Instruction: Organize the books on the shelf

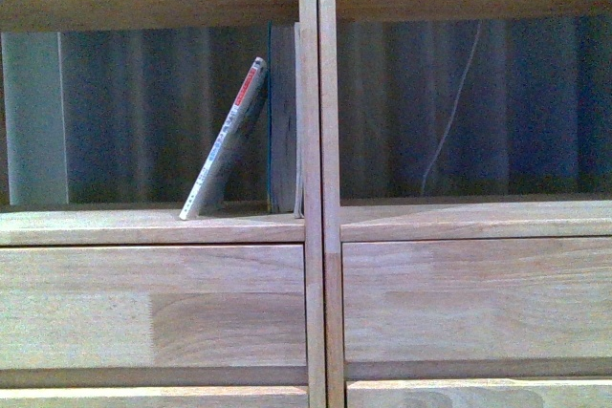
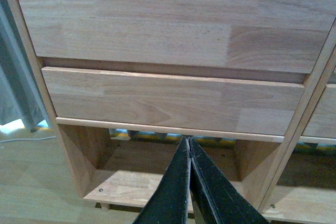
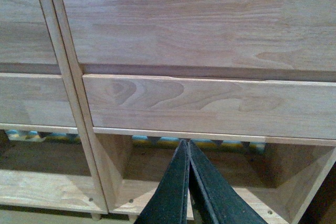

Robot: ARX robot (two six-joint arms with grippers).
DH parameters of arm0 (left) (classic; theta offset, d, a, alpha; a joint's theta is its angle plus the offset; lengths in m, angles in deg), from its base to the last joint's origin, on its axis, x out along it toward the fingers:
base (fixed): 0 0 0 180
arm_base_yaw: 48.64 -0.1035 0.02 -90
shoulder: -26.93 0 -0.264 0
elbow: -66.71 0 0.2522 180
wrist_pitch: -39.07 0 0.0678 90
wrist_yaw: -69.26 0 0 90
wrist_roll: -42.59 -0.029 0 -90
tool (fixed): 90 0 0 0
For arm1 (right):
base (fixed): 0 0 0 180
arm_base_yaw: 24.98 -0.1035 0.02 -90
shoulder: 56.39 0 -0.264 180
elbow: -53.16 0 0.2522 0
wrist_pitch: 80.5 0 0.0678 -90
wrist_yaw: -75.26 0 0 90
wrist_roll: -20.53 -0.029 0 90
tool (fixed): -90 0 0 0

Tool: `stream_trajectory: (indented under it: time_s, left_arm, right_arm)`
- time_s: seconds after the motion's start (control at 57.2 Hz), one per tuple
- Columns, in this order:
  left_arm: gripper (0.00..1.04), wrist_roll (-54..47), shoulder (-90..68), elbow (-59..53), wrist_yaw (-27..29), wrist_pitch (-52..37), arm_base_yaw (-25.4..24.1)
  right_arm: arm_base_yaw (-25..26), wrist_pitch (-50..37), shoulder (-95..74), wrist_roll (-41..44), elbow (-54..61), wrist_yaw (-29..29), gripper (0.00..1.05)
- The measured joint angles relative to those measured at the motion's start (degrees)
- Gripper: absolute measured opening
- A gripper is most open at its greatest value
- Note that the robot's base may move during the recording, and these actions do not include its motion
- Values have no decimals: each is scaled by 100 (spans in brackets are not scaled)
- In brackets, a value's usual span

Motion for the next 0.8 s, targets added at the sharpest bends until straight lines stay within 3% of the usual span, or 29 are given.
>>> stream_trajectory:
  time_s: [0.455,0.612,0.805]
  left_arm:
    - [3,-2,315,-319,-2,-46,0]
    - [3,0,317,-319,0,-48,0]
    - [37,-2,317,-319,0,-48,0]
  right_arm:
    - [0,0,0,2,0,2,3]
    - [0,0,0,7,0,2,29]
    - [0,0,0,7,0,2,64]
